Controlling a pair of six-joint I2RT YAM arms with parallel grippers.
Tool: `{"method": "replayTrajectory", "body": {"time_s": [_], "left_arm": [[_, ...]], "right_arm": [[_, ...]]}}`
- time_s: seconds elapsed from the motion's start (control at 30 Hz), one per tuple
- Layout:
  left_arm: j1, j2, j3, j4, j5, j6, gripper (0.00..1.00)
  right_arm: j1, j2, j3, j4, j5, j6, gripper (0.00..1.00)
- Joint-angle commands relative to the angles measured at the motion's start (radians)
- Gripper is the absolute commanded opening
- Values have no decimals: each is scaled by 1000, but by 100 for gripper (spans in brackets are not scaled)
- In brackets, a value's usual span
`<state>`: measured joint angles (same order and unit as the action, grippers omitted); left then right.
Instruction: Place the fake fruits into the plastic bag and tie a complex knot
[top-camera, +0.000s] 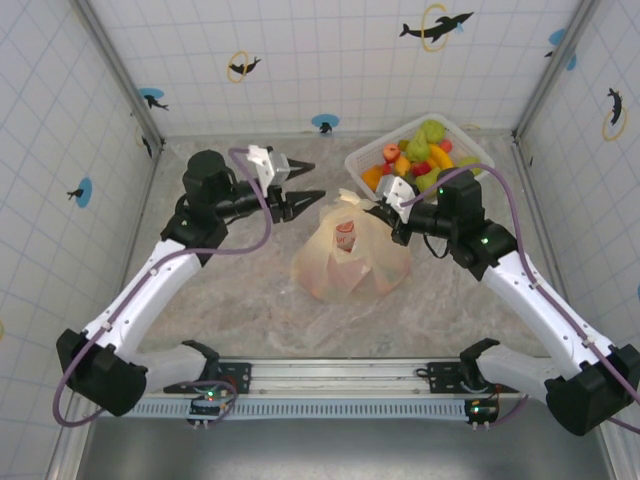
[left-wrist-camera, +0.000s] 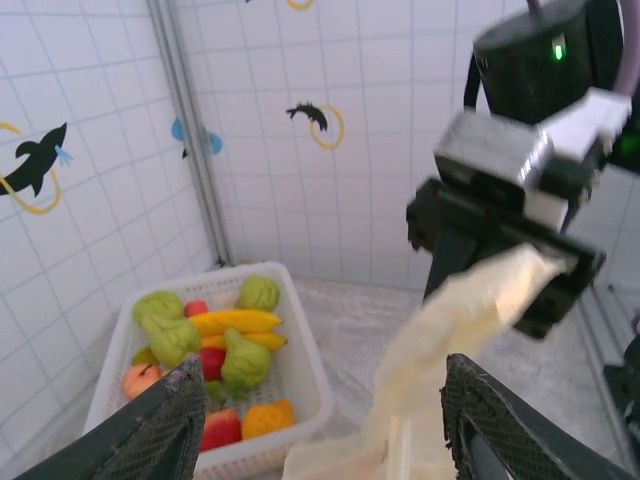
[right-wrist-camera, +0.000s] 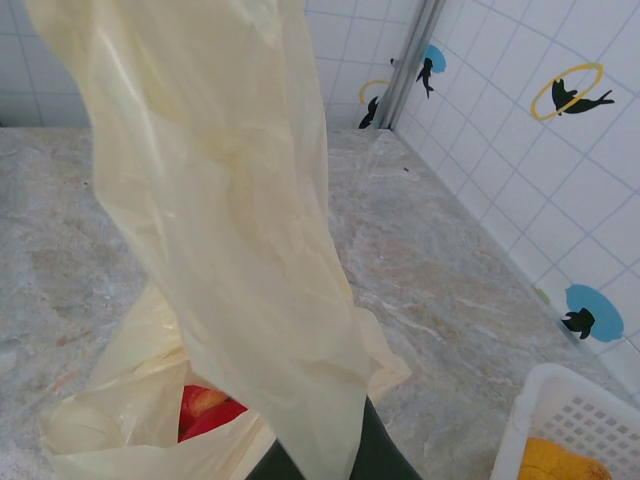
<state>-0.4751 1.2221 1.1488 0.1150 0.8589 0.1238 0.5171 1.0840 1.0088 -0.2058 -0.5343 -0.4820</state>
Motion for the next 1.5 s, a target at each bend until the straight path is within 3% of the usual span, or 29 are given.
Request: {"method": "replayTrajectory", "body": {"time_s": [0.0, 0.1, 0.37, 0.73, 1.2, 1.47], "left_arm": [[-13, 104, 145, 12, 67, -130, 64], [-89, 157, 210, -109, 11, 28, 70], [-104, 265, 288, -245, 150, 73, 72], [-152, 313, 310, -465, 162, 266, 77], [-171, 371, 364, -620, 28, 313, 82], [-171, 381, 356, -646, -7, 314, 77]], "right_arm": [[0, -16, 31, 31, -4, 8, 0], [5, -19, 28, 31, -3, 9, 0], [12, -22, 27, 31, 1, -5, 0], [22, -24, 35, 9, 12, -17, 0], [70, -33, 45, -32, 123, -105, 0], [70, -60, 30, 11, 136, -104, 0]]}}
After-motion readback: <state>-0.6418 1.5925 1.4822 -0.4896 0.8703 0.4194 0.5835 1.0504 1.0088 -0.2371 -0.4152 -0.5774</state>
